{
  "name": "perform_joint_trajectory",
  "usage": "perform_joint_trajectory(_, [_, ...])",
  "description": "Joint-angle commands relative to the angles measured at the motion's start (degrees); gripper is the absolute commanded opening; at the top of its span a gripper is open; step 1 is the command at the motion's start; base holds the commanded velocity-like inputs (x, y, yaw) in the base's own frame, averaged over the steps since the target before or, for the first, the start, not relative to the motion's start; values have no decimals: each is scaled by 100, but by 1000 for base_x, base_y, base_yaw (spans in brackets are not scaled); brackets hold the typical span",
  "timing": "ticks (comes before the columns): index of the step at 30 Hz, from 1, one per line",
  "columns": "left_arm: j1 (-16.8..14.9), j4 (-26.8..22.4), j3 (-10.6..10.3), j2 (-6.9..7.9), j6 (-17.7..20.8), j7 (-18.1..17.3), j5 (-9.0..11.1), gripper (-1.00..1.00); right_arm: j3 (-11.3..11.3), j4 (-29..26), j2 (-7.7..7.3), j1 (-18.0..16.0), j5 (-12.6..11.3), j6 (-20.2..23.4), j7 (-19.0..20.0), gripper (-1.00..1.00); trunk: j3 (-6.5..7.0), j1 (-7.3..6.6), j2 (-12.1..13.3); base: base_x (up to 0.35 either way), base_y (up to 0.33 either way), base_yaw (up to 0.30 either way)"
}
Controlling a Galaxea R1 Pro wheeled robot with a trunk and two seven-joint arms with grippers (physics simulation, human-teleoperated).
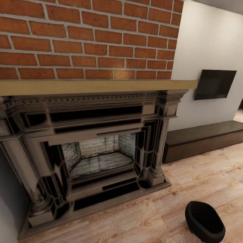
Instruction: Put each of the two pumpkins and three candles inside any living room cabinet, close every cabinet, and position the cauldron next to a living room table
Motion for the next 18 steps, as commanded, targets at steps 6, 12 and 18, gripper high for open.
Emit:
perform_joint_trajectory(6, [-72,194,-10,-31,-21,175,-1,100,-187,191,-44,0,161,-121,181,100,-5,0,-3,0,0,-258])
perform_joint_trajectory(12, [-78,430,-11,-35,-22,217,-2,100,-288,342,-47,0,325,-129,189,100,-5,0,-3,0,0,-283])
perform_joint_trajectory(18, [-79,432,-12,-36,-23,221,-4,100,-291,349,-48,0,328,-135,191,100,-5,0,-3,0,0,-287])
